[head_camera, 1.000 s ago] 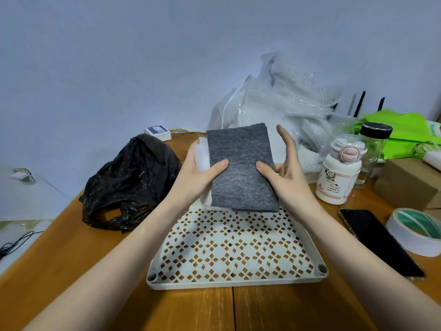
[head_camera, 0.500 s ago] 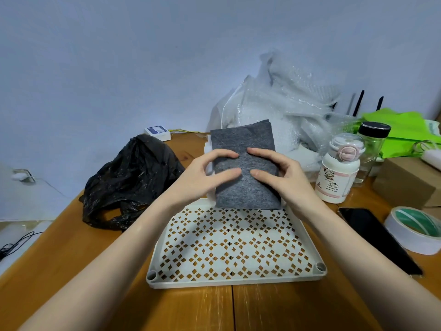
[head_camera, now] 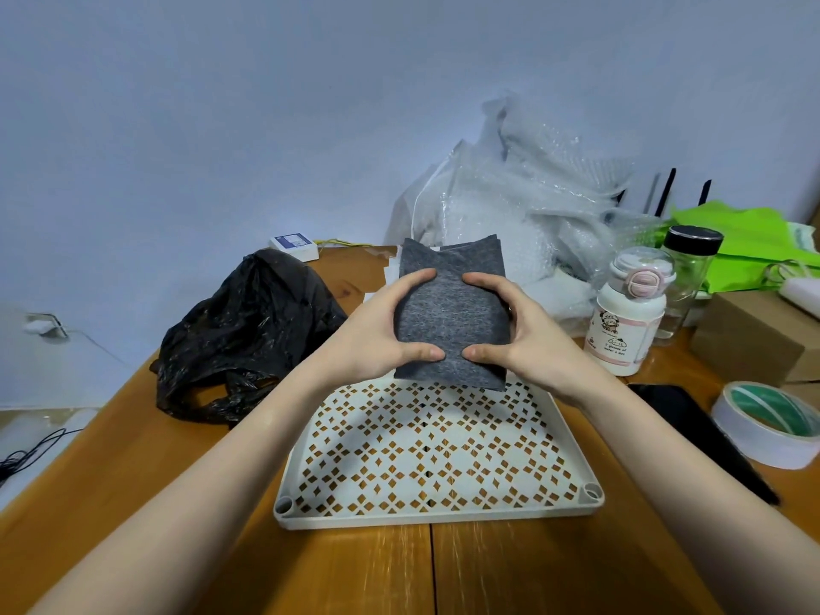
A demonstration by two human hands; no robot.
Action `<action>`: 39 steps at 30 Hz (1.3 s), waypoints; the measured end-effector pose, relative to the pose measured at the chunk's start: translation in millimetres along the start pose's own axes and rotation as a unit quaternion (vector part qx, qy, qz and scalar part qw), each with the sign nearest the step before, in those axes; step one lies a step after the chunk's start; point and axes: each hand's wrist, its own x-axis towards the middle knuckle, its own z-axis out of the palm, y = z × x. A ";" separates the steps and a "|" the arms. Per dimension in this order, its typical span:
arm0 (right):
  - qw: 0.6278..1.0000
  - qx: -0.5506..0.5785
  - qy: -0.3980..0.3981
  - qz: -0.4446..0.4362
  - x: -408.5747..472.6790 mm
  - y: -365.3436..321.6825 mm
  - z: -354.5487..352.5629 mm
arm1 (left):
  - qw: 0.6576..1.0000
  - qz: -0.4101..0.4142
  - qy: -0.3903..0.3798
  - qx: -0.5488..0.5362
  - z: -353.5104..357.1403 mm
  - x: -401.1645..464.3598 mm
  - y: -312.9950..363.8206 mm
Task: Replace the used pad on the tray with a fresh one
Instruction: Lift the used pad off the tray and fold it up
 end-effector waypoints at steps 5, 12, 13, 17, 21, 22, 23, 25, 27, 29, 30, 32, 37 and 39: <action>0.990 -0.110 0.086 -0.010 2.2 -5.6 8.1 | 0.990 -0.003 0.102 0.092 2.8 1.1 7.7; 0.942 -0.296 0.128 -0.089 5.0 -6.3 1.4 | 0.972 0.024 0.139 0.190 -1.6 1.8 -3.3; 0.946 -0.285 0.122 -0.096 6.0 -6.5 -0.4 | 0.973 0.028 0.142 0.179 -3.0 1.9 -5.5; 0.984 -0.155 0.045 -0.071 5.4 -9.6 -5.9 | 0.984 0.080 0.085 0.132 -12.2 1.7 -6.5; 0.997 -0.050 0.031 -0.048 -0.9 -11.6 -7.4 | 0.997 0.056 0.028 0.047 -16.8 -3.1 -1.8; 0.998 -0.026 0.037 -0.045 -1.7 -11.8 -6.7 | 0.999 0.037 0.017 -0.001 -16.4 -5.5 -0.7; 0.998 0.001 0.044 -0.041 -1.7 -11.6 -5.5 | 0.999 0.022 0.012 -0.042 -15.3 -7.4 -0.4; 0.996 0.053 0.061 -0.033 -0.6 -12.1 -2.2 | 0.997 0.014 0.026 -0.076 -13.3 -9.7 1.1; 0.991 0.100 0.079 -0.032 0.5 -14.4 0.4 | 0.996 0.019 0.034 -0.083 -12.5 -9.4 2.6; 0.986 0.129 0.095 -0.041 0.6 -16.9 1.0 | 0.996 0.007 0.001 -0.086 -15.5 -8.9 7.0; 0.986 0.127 0.100 -0.048 0.6 -17.5 1.2 | 0.996 -0.007 -0.031 -0.081 -18.0 -8.2 8.5; 0.989 0.088 0.096 -0.072 1.6 -16.7 2.8 | 0.994 -0.021 -0.096 -0.040 -23.1 -5.6 7.1; 0.993 0.046 0.043 -0.100 7.1 -20.3 7.0 | 0.987 -0.037 -0.152 -0.039 -13.1 -5.1 14.6; 0.994 0.029 0.039 -0.101 9.3 -23.1 10.1 | 0.991 -0.019 -0.122 -0.041 -6.5 -4.4 18.2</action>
